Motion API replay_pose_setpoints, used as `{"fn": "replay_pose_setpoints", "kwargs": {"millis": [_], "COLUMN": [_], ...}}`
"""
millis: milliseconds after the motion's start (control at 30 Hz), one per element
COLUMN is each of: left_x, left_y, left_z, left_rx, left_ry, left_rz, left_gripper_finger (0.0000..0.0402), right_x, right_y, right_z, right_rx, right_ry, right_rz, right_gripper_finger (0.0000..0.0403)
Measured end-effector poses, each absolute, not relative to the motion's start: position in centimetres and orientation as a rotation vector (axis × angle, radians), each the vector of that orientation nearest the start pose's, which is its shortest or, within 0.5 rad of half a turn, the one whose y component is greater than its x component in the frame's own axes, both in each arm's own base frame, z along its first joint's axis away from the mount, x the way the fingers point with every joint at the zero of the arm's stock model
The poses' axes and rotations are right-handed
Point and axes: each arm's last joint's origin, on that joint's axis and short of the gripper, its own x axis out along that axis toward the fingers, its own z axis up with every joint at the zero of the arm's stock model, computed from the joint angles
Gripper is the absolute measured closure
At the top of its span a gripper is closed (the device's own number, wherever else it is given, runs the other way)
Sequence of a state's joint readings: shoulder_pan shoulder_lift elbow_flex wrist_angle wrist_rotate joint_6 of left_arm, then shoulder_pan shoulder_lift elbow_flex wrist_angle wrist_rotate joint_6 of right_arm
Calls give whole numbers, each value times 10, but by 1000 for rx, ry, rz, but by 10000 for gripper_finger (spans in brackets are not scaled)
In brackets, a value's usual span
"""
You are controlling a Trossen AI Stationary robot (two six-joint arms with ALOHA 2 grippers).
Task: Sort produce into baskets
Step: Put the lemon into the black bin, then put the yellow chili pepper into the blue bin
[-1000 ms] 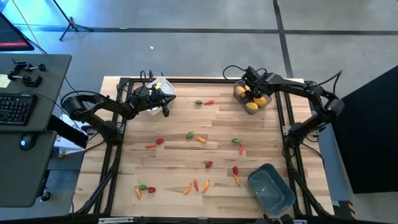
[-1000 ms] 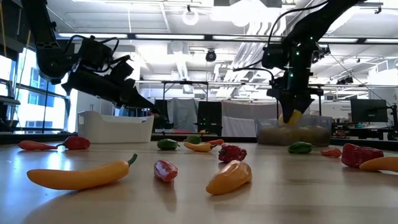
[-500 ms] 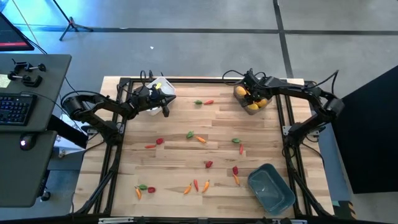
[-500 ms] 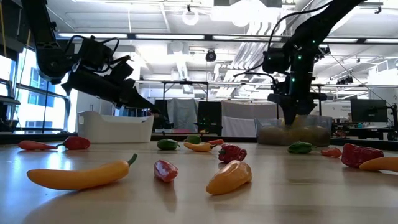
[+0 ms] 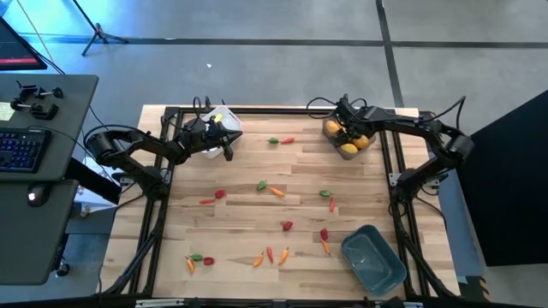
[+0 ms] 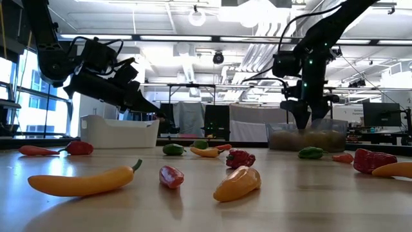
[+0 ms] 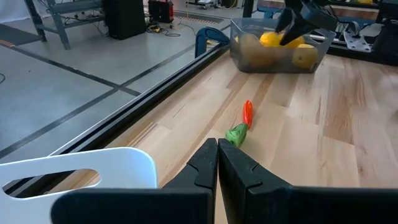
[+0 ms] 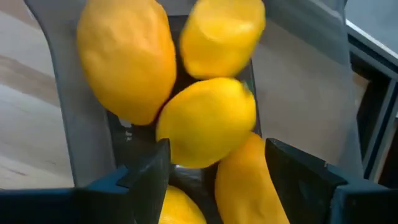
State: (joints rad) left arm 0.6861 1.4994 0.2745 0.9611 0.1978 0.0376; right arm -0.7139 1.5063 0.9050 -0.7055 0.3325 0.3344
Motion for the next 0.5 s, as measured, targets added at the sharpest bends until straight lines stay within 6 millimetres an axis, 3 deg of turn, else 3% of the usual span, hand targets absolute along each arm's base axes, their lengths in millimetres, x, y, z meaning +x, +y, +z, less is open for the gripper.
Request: {"fn": "replay_pose_setpoints", "kwargs": {"millis": [267,367,500], "left_x": [184,184,184], "left_y": [144,144,144], "left_z": [132,132,132], "left_rx": [-77,-78,-77], "left_ry": [250,250,249], "left_rz": [480,480,479], "left_gripper_finger": [402,401,402], "right_x": [200,200,200], "right_y": [-185,-187,-187], "right_z": [200,200,203], "right_rx": [491,492,469], "right_ry": [1157,1146,1161], "right_rz": [-1077,-1064,-1022], "right_gripper_finger": [160,192,265]}}
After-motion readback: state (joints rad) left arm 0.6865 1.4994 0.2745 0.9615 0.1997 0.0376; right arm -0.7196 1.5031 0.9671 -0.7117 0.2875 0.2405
